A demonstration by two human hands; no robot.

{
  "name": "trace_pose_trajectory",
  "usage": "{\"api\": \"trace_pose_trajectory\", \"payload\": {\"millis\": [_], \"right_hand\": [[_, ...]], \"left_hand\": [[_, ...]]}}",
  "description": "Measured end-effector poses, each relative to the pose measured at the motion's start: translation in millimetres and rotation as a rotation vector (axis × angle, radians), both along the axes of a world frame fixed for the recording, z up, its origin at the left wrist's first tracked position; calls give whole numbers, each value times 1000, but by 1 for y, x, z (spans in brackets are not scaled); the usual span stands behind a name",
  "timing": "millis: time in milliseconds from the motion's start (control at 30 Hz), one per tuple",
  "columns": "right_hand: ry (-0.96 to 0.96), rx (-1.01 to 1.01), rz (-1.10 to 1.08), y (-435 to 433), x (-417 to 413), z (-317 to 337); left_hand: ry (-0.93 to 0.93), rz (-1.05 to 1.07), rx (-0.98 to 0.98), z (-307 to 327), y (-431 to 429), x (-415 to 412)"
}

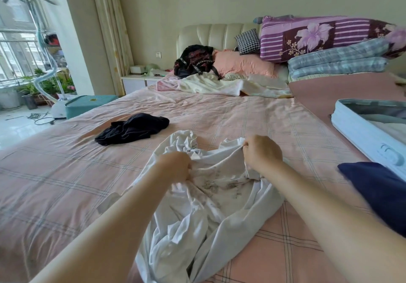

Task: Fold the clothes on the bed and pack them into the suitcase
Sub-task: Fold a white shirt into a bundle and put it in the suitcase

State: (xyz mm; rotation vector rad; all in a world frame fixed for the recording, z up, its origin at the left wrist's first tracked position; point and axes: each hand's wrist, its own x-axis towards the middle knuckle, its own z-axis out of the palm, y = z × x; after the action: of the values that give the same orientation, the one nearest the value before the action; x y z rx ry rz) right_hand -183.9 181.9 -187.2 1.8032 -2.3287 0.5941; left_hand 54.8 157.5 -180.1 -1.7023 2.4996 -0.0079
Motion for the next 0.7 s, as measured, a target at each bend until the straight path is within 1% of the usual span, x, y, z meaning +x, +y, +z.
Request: {"api": "trace_pose_trajectory", "payload": {"millis": [67, 100, 133, 167, 200, 233, 267, 300, 333, 400, 433, 500, 533, 567, 600, 633, 700], "right_hand": [[-233, -127, -30, -10, -4, 6], [-329, -189, -10, -15, -5, 9], [-433, -221, 50, -21, -5, 10], [-526, -202, 150, -25, -5, 12], [-607, -129, 276, -26, -3, 12], [-669, -46, 384, -26, -3, 9], [-700, 15, 448, -26, -3, 5], [-697, 30, 458, -25, -5, 4], [-669, -12, 432, -25, -9, 3], [-543, -101, 317, -23, -22, 4], [-431, -65, 251, -22, -31, 6], [-179, 160, 142, -15, -47, 8], [-132, 275, 115, -12, -55, 5], [-153, 332, 111, -9, -62, 1], [-208, 319, 123, -7, -68, -2], [-264, 251, 138, -7, -74, -5], [-357, 83, 114, -10, -87, -9]], "left_hand": [[50, 106, -184, 10, -14, 4], [81, 178, -248, 17, -20, 9], [71, 239, -262, 24, -24, 13], [18, 267, -217, 27, -27, 17], [-69, 264, -115, 29, -29, 18], [-144, 253, 3, 29, -29, 18], [-181, 252, 82, 29, -28, 15], [-175, 261, 96, 29, -27, 11], [-133, 261, 41, 32, -26, 5], [19, 200, -149, 37, -27, -12], [115, 153, -193, 37, -30, -22], [285, 44, -162, 30, -34, -45], [340, -13, -128, 25, -36, -58], [359, -69, -101, 19, -35, -72], [350, -96, -63, 13, -34, -86], [348, -88, -8, 7, -33, -99], [340, 13, 100, -4, -40, -116]]}}
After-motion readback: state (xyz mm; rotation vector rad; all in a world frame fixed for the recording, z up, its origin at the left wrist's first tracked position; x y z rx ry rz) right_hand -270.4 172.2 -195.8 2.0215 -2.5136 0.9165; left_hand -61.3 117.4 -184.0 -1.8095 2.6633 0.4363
